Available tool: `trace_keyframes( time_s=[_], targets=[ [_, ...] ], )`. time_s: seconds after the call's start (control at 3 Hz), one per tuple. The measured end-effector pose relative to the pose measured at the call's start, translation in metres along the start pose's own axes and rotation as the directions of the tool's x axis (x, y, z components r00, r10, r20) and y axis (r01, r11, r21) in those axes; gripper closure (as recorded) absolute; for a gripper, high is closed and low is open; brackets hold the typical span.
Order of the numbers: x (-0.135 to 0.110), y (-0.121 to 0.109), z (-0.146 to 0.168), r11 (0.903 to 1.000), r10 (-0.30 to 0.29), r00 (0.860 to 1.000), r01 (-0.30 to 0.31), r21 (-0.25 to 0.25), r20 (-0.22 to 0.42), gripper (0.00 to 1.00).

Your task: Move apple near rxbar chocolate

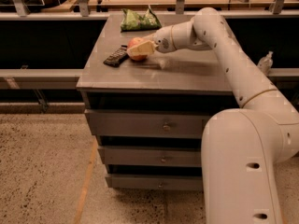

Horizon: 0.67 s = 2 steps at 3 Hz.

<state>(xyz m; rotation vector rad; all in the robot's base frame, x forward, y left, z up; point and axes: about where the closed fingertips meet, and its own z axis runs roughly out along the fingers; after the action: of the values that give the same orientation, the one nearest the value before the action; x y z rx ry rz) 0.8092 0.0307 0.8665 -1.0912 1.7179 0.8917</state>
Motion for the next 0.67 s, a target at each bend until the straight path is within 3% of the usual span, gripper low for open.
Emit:
trace_keyframes(
  time_s=[0.33,0.67],
  targets=[
    [0.000,-0.008,-0.004,0.9993,-0.006,1.000,0.006,0.038,0.003,0.00],
    [-0.003,-0.031,-0.035,0.9864,-0.017,1.000,0.016,0.163,0.008,0.00]
  ],
)
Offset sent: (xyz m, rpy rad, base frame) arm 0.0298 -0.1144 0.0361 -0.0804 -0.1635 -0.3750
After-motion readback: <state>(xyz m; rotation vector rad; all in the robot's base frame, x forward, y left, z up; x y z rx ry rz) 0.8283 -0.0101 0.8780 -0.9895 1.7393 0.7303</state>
